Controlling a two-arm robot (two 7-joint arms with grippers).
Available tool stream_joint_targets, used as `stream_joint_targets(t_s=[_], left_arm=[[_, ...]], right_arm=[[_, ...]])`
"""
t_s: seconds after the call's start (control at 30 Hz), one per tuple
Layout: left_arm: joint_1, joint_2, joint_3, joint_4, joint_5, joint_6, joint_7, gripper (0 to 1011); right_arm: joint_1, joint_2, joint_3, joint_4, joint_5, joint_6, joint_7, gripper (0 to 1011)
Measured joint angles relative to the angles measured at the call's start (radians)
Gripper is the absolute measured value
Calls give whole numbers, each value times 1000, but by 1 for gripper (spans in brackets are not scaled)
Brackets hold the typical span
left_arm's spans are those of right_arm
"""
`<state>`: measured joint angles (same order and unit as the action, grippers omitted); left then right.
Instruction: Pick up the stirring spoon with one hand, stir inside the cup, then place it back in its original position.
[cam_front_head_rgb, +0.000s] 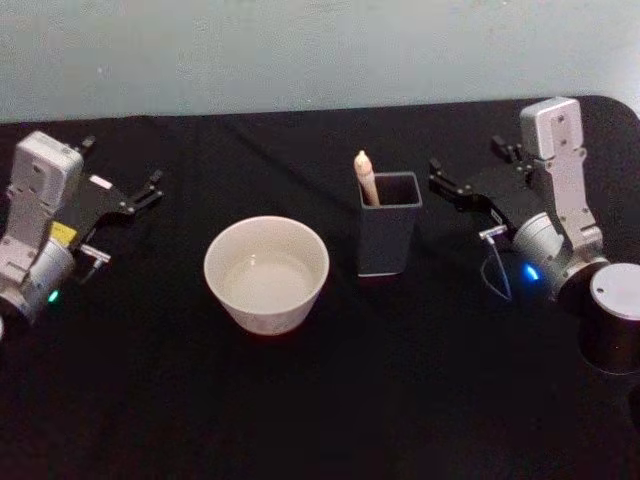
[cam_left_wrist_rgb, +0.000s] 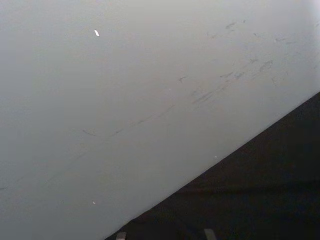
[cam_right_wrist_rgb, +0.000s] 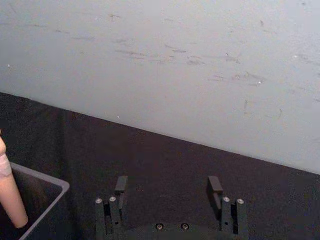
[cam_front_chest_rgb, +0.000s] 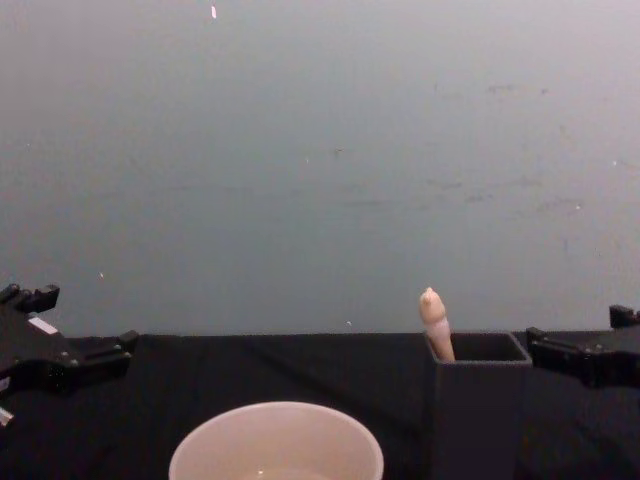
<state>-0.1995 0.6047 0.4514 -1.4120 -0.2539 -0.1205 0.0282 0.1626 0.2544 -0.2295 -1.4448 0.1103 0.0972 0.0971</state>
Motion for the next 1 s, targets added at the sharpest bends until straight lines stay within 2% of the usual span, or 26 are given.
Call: stream_joint_targets(t_s=[1.0], left_arm=[[0, 0, 0, 0, 0, 0, 0, 1001]], right_arm=[[0, 0, 0, 0, 1, 0, 0, 1002]])
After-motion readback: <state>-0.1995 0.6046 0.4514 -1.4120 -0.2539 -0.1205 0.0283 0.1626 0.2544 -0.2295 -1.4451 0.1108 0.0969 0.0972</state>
